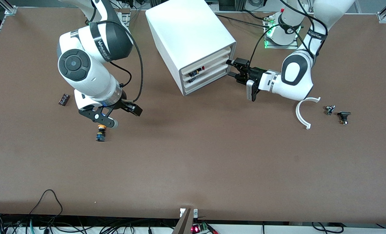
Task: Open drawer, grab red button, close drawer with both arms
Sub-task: 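Grasp the drawer handle with the left gripper and pull the drawer open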
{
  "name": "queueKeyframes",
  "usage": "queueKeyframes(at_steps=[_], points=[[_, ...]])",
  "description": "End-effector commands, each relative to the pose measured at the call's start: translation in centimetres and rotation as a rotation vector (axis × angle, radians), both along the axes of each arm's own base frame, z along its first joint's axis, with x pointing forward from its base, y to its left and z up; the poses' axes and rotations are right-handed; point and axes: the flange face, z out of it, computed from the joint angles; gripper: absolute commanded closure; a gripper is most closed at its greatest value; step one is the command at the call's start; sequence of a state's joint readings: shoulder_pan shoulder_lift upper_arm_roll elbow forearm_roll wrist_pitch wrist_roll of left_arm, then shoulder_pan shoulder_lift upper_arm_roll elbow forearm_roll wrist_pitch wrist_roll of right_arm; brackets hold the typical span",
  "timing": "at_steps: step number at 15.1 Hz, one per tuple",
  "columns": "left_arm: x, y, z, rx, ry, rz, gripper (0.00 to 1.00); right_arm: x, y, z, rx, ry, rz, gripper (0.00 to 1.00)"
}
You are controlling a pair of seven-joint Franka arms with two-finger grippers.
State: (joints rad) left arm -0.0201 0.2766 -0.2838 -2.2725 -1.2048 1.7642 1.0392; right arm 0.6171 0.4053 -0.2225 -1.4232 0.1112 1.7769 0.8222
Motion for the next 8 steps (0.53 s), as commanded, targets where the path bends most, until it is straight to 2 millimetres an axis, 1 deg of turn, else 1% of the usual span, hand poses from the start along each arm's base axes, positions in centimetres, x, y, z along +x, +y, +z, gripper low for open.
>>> queueKeyframes(at_steps=[1, 2, 3, 4, 6, 7, 8], points=[[-2.2, -1.1, -1.6, -0.055, -0.069, 0.039, 0.24, 0.7, 2.2, 0.8, -0.002, -0.020, -0.045, 0.00], [-2.9, -1.1, -2.5, -0.062, -0.088, 0.046, 0.25, 0.7, 2.9, 0.9, -0.002, -0.025, -0.052, 0.00], [-3.7, -1.5, -3.4, -0.080, -0.093, 0.055, 0.31, 0.6, 3.4, 1.1, 0.000, -0.031, -0.062, 0.00], [-4.4, -2.1, -4.0, -0.104, -0.092, 0.068, 0.37, 0.7, 3.9, 1.2, 0.002, -0.037, -0.077, 0.00], [-5.4, -2.9, -5.0, -0.113, -0.067, 0.099, 0.38, 0.7, 4.9, 1.6, 0.001, -0.040, -0.098, 0.00], [-5.8, -3.6, -5.1, -0.117, -0.078, 0.097, 0.38, 0.7, 5.5, 1.8, 0.001, -0.042, -0.104, 0.00], [-6.0, -3.8, -5.5, -0.108, -0.083, 0.096, 0.38, 0.8, 5.9, 2.0, 0.000, -0.039, -0.114, 0.00]])
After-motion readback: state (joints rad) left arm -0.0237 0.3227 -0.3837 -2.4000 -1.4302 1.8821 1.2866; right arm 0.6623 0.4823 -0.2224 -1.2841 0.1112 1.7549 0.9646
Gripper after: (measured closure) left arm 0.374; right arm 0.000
